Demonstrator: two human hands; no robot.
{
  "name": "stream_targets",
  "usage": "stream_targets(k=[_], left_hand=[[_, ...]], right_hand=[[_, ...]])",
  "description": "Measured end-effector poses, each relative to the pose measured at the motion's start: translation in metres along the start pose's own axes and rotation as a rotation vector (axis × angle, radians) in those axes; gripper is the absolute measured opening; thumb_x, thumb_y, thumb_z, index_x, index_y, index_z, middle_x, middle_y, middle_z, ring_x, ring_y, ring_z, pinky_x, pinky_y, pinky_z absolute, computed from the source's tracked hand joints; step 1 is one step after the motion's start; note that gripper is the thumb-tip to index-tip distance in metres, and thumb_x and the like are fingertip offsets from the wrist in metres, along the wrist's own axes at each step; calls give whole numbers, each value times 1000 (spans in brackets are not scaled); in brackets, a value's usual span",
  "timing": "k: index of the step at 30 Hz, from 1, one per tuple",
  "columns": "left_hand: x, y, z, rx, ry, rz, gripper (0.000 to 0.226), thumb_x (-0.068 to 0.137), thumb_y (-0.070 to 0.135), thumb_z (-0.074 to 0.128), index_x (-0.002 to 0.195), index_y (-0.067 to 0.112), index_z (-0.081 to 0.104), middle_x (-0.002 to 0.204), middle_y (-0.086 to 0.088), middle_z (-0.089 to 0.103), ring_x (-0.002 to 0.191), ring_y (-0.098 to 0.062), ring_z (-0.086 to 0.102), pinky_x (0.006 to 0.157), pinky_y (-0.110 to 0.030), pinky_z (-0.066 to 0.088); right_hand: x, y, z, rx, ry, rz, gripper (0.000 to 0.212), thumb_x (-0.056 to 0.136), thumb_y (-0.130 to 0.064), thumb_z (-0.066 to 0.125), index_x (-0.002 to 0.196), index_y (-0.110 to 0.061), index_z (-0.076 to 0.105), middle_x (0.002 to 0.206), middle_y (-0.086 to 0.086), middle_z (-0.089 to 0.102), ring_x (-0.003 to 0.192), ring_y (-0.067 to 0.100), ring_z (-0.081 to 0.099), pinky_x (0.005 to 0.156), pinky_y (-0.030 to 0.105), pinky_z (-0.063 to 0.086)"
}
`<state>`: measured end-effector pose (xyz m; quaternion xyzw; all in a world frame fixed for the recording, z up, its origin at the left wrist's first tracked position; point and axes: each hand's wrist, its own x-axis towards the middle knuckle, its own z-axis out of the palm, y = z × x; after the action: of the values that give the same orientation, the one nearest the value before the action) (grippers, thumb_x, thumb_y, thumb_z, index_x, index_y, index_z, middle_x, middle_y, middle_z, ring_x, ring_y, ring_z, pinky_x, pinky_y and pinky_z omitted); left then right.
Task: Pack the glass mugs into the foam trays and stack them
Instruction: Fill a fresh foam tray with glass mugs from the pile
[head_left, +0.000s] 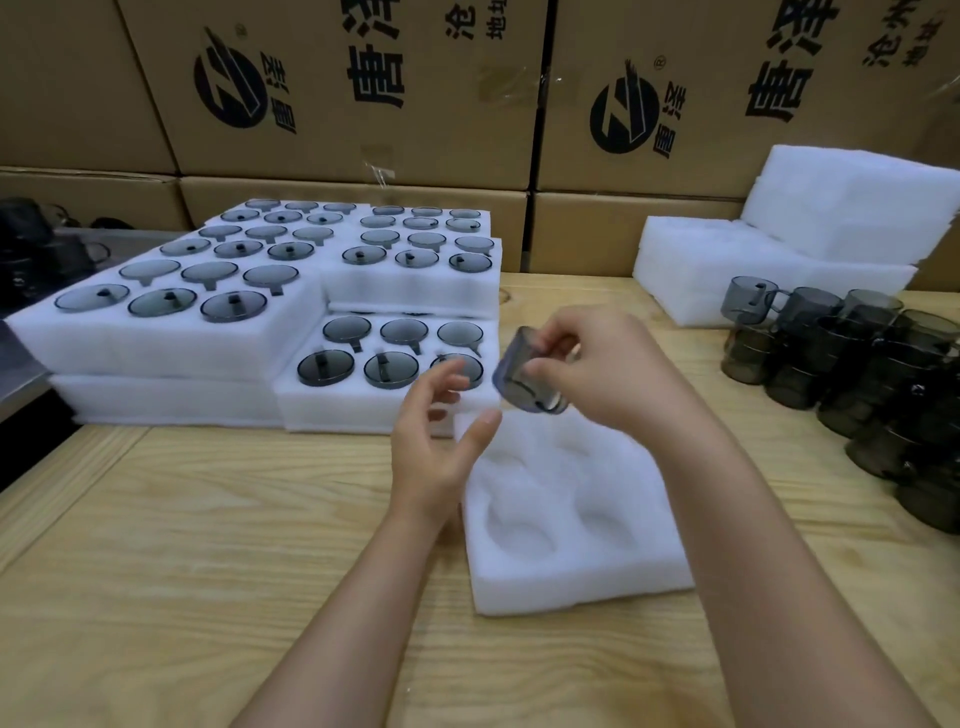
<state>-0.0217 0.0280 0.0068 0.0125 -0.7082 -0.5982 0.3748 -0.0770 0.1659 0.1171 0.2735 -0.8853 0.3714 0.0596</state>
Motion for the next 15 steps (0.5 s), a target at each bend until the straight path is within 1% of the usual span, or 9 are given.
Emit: stream_targets(k=[2, 3, 5, 7, 9, 10, 12, 14, 15], left_hand=[[1, 1, -1, 39, -41, 46, 61, 68, 48, 65, 122, 24, 53, 113, 5, 64, 106, -9, 59, 86, -21, 44], [1, 1, 0, 50, -61, 59, 61, 68, 47, 65, 122, 21, 55, 114, 5, 64, 107, -6, 59, 87, -20, 43], [1, 0, 1, 60, -57, 73, 55, 69, 45, 67, 116, 17, 59, 107, 6, 67, 100, -3, 61, 87, -19, 43], [1, -1, 0, 47, -11, 51, 57, 66, 45, 69, 112, 12, 61, 100, 4, 67, 93, -8, 61, 86, -22, 45], [2, -2, -1, 37, 8, 43, 58, 65, 45, 70, 109, 8, 62, 95, 0, 67, 89, -14, 61, 86, -32, 49], [2, -3, -1, 32, 1, 45, 57, 66, 44, 71, 108, 6, 63, 93, -1, 67, 87, -17, 61, 86, -38, 49], [2, -4, 0, 32, -21, 45, 58, 65, 43, 73, 107, 5, 63, 94, -6, 67, 87, -23, 61, 86, -46, 49], [1, -5, 0, 30, -38, 47, 57, 66, 43, 72, 108, 6, 62, 95, -9, 67, 87, -27, 61, 85, -51, 49], [1, -6, -1, 21, -48, 42, 55, 67, 43, 71, 108, 6, 62, 95, -10, 67, 86, -29, 61, 84, -53, 48]], right_hand=[[-4, -10, 7, 55, -66, -36, 8, 79, -15, 69, 79, -19, 62, 71, -8, 58, 56, 0, 46, 45, 8, 34], [-5, -13, 10, 58, -94, -55, 9, 80, -14, 68, 80, -20, 62, 73, -8, 58, 56, 0, 47, 46, 8, 35], [-7, -15, 15, -9, -147, -102, 9, 82, -14, 65, 82, -21, 61, 76, -6, 59, 61, 2, 49, 52, 13, 38], [-8, -14, 19, -54, -180, -147, 8, 83, -14, 63, 83, -21, 59, 80, -4, 60, 64, 5, 51, 57, 21, 39], [-8, -11, 19, -25, -155, -161, 6, 84, -21, 64, 86, -23, 58, 84, -6, 56, 64, 0, 49, 57, 21, 37], [-7, -8, 18, -11, -128, -155, 10, 84, -29, 64, 92, -25, 59, 91, -8, 52, 66, -1, 48, 58, 20, 37], [-5, -1, 16, -26, -126, -135, 34, 83, -41, 63, 114, -29, 54, 107, -9, 44, 78, 0, 49, 65, 19, 40], [-4, 5, 17, -34, -215, -116, 50, 84, -45, 61, 130, -32, 45, 119, -9, 44, 88, 3, 51, 69, 16, 40], [-4, 7, 18, -12, -257, -106, 52, 85, -46, 60, 132, -31, 44, 119, -8, 48, 86, 0, 52, 67, 14, 40]])
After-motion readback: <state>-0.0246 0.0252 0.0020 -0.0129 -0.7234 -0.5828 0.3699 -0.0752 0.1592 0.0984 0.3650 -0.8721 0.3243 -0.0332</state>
